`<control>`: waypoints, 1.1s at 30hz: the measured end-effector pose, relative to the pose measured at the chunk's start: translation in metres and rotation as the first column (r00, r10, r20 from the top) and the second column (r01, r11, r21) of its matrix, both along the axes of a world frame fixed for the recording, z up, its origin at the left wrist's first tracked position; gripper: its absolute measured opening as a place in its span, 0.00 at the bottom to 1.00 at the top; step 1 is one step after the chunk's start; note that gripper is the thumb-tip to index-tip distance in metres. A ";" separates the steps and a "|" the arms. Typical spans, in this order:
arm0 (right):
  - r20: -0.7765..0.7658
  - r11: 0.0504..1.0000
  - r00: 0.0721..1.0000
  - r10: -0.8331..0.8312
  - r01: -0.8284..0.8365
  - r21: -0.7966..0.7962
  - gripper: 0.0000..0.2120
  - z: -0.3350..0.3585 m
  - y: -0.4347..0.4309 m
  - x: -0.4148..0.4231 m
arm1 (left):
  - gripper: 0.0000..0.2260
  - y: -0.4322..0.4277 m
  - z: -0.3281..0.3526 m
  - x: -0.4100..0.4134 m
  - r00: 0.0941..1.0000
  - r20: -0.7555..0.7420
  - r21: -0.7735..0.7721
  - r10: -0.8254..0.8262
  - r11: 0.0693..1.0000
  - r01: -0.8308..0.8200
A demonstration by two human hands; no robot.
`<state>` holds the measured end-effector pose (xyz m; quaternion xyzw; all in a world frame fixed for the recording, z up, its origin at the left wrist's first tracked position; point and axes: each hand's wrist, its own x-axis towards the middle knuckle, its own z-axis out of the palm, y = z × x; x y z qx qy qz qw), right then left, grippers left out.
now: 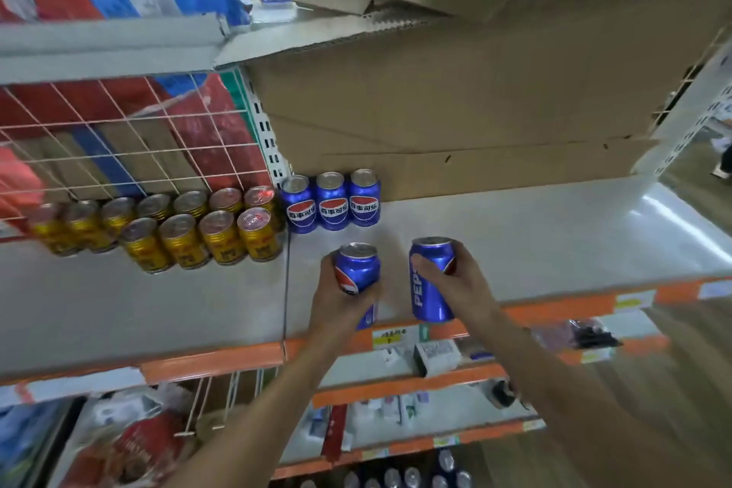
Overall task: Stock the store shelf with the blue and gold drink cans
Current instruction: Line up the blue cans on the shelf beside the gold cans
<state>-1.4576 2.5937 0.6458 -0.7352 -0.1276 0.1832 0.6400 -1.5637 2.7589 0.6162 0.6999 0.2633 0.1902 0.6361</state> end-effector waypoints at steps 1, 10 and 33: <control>0.000 1.000 1.000 0.016 -0.016 0.002 0.22 -0.005 0.002 0.009 | 0.32 -0.002 -0.001 0.007 1.000 0.006 -0.001 -0.005 1.000 0.005; 0.137 0.995 0.985 0.100 -0.099 -0.014 0.27 -0.035 0.017 0.056 | 0.31 0.003 -0.020 0.050 0.989 0.131 0.097 -0.067 0.994 0.055; 0.488 0.942 0.848 0.208 -0.039 -0.334 0.40 -0.038 -0.004 0.047 | 0.37 0.036 -0.020 0.039 0.952 0.027 0.341 -0.304 0.898 0.277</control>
